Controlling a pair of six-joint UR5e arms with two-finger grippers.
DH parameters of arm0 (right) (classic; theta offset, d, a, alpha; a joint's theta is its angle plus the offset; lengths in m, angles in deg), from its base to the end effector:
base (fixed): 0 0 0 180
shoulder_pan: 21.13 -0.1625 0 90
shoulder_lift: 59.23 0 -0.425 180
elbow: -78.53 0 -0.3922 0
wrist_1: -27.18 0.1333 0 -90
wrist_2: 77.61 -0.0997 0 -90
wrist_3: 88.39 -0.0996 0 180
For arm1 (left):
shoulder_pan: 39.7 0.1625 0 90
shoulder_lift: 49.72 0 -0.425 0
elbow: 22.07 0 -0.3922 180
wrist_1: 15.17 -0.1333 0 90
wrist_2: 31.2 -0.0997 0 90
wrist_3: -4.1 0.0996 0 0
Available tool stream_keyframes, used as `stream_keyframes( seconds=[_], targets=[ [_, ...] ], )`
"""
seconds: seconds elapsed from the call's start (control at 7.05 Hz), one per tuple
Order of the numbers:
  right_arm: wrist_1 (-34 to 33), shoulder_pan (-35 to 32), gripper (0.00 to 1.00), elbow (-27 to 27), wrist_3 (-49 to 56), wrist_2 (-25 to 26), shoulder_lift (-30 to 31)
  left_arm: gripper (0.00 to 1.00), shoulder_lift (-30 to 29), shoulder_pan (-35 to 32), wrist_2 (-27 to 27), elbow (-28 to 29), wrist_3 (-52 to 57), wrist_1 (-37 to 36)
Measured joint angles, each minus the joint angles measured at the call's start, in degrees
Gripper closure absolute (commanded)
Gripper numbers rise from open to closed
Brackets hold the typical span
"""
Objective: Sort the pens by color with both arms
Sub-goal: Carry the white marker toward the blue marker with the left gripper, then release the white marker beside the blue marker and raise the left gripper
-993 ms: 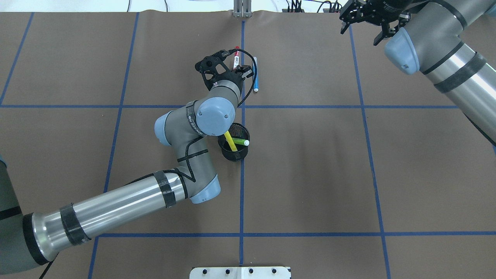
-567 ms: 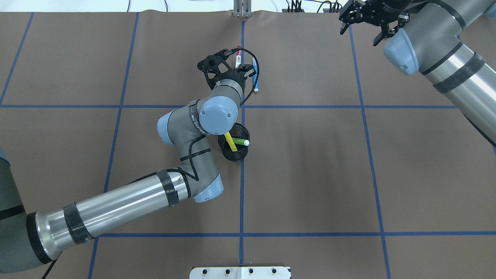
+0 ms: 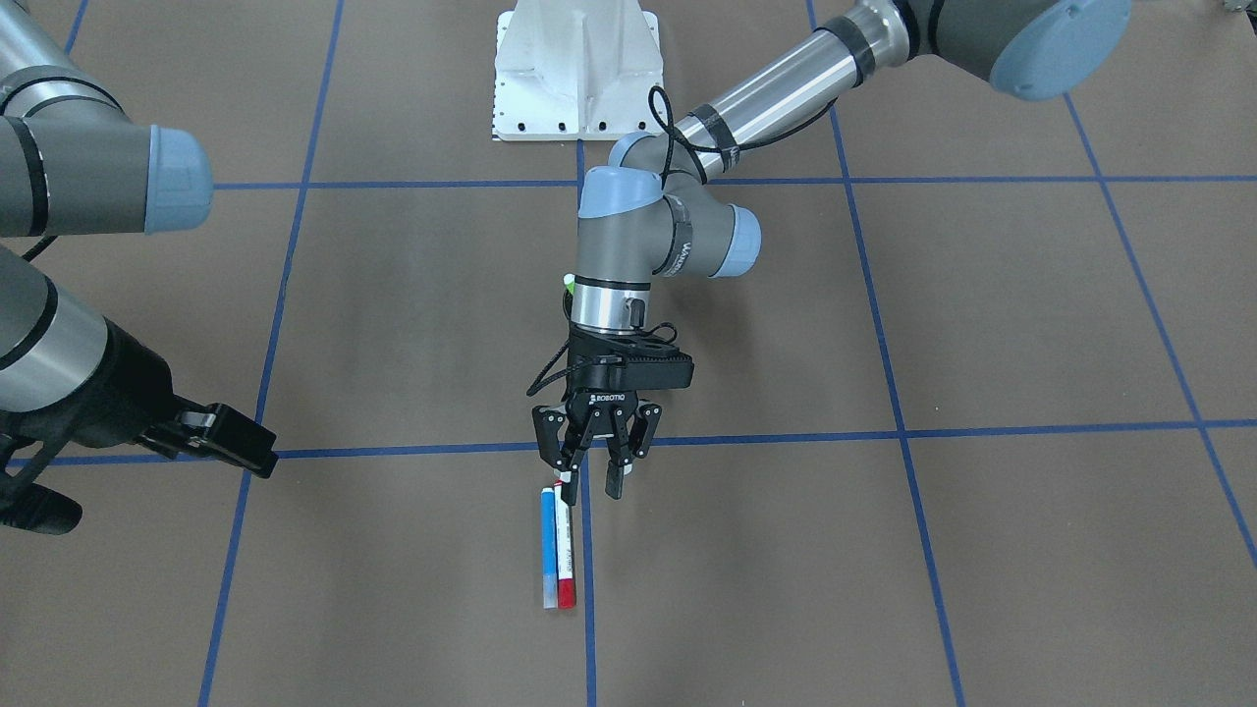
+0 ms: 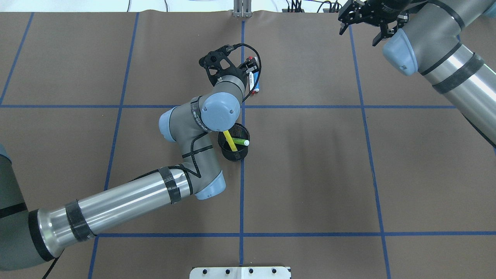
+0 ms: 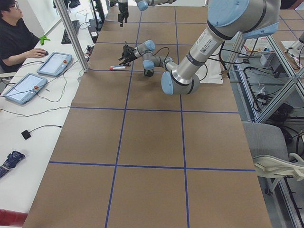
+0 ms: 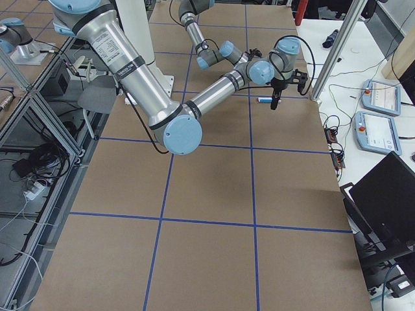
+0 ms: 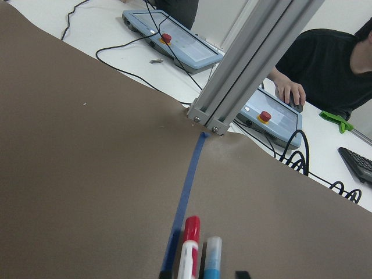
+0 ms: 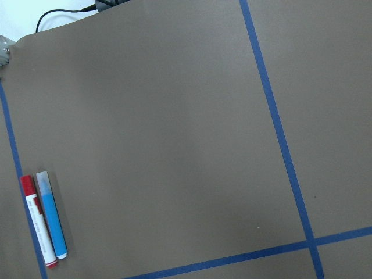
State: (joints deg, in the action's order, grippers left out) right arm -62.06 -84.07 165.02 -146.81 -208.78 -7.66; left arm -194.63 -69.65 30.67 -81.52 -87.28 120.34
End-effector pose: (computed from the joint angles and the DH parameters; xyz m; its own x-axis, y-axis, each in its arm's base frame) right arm -0.2629 -0.6635 0.2737 0.5744 0.2578 0.7769 -0.2288 0.9618 -0.1501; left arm 0.6221 -0.5665 0.1817 0.2783 -0.1848 -0.9425 0.8308 0.5388 0.1396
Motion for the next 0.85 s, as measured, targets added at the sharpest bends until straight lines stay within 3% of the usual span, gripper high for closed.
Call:
stream_keyframes(
  seconds=[0.28,0.43,0.85],
  targets=[
    [0.0,0.1,0.0,0.0,0.1,0.0,-0.1,0.0,0.1,-2.6,2.4,-3.0,2.5,-0.2],
    [0.0,0.1,0.0,0.3,0.1,0.0,-0.2,0.0,0.7,-4.8,6.0,-5.3,4.6,-0.7],
    [-0.3,2.9,0.0,4.8,-0.5,-0.9,0.6,0.0,9.3,-14.8,28.8,-16.8,11.5,-6.6]
  ],
)
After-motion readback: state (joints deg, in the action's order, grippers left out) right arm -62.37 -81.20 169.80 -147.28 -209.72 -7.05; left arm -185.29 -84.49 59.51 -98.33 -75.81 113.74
